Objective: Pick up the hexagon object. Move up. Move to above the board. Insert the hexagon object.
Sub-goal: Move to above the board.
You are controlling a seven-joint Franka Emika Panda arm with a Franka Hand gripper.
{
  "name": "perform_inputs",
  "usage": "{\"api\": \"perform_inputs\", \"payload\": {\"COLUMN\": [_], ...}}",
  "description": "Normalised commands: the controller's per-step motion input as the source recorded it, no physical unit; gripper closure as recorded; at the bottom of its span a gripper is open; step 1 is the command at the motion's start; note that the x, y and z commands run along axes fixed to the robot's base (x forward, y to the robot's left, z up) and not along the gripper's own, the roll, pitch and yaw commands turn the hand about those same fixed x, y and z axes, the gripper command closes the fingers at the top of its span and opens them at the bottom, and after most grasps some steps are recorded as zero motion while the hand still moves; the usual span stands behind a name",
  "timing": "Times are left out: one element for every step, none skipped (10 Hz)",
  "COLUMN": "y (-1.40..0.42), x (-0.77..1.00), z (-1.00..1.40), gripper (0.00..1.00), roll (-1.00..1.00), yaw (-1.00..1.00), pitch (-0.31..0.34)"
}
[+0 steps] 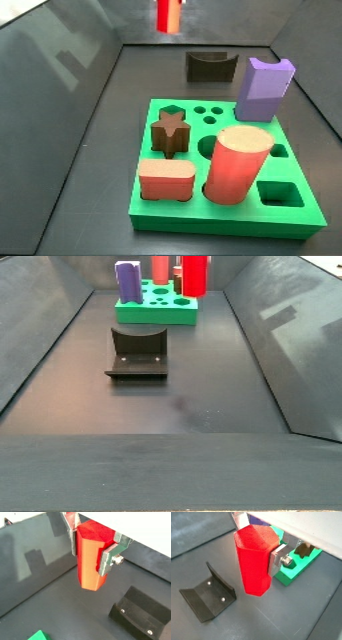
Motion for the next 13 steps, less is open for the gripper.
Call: {"api": "perform_inputs", "payload": {"y": [-0.09,-0.08,-0.08,-0.08,-0.07,-0.07,-0.06,-0.04,-0.03,-0.02,-1.0,-1.0,-1.0], "x": [0.08,0.07,0.07,0.07,0.07,0.06,0.06,0.04,0.03,0.02,-0.09,-0.09,-0.09], "z": [1.0,1.0,1.0,1.0,1.0,0.99,0.88,0.65,0.54,0.27,0.02,-0.03,-0.02], "gripper": [1.0,1.0,1.0,1.0,1.0,1.0,1.0,1.0,1.0,1.0,1.0,1.0,1.0], "roll": [0.02,0.02,0.02,0.02,0.03,0.03,0.03,0.03,0.03,0.03,0.08,0.1,0.09], "yaw": [0.03,0.03,0.03,0.04,0.04,0.04,0.04,0.04,0.04,0.04,-0.17,-0.16,-0.1], "pitch": [0.095,0.092,0.091,0.09,0.091,0.091,0.09,0.09,0.091,0.09,-0.022,-0.034,-0.051]}}
